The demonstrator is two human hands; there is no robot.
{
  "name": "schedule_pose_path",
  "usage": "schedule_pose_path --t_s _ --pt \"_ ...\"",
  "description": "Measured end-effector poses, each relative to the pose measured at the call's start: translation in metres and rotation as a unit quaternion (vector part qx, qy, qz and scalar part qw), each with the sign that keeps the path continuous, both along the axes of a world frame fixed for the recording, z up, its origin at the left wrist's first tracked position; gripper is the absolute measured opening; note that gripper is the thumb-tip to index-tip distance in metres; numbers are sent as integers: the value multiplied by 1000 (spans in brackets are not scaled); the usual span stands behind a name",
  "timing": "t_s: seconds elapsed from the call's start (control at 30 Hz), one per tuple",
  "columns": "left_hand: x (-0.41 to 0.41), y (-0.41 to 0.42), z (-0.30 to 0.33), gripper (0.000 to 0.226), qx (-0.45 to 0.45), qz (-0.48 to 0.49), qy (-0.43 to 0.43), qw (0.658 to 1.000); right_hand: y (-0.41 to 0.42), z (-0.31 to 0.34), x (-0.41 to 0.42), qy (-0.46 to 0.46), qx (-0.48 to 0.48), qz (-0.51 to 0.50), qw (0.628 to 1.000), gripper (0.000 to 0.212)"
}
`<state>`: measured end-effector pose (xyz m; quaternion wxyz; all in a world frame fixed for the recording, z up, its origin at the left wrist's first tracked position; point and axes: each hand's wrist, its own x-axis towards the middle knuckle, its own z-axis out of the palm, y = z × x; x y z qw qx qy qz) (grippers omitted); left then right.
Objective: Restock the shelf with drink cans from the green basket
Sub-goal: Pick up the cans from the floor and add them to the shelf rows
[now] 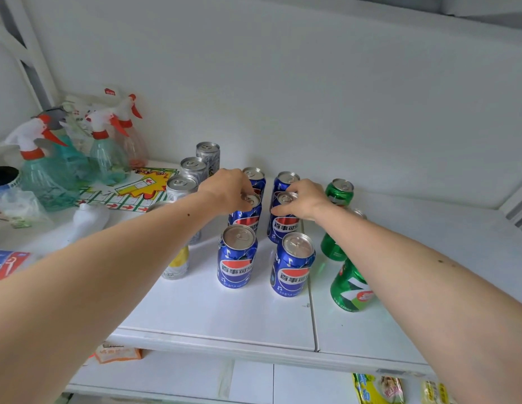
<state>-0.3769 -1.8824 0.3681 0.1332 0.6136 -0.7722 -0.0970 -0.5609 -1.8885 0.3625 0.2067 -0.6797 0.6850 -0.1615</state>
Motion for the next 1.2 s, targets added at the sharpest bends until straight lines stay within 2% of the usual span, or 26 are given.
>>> schedule_pose_path --t_s 0.27,0.53,0.73,0.83,0.97,1.1,1.2 --pt "2 -4 -2 33 -1 2 17 1000 1 3 -3 19 14 3 1000 58" --pt "2 -4 -4 31 3 -1 16 1000 9 -2 -5 31 -1 -14 999 67" --pt "0 1 0 31 8 -4 17 1000 15 -3 -1 50 -3 -3 999 63" --pt "-3 6 5 25 9 -16 15 1000 19 2 -1 28 1 -5 1000 65" --pt "-5 18 14 34 2 -19 31 999 30 16 -8 -13 -15 -43 999 57" --pt "-6 32 20 36 -25 -26 87 996 50 30 -14 -57 -67 -87 992 54" --pt "-6 47 22 36 -53 -26 135 989 65 41 -18 -83 -100 -107 986 41"
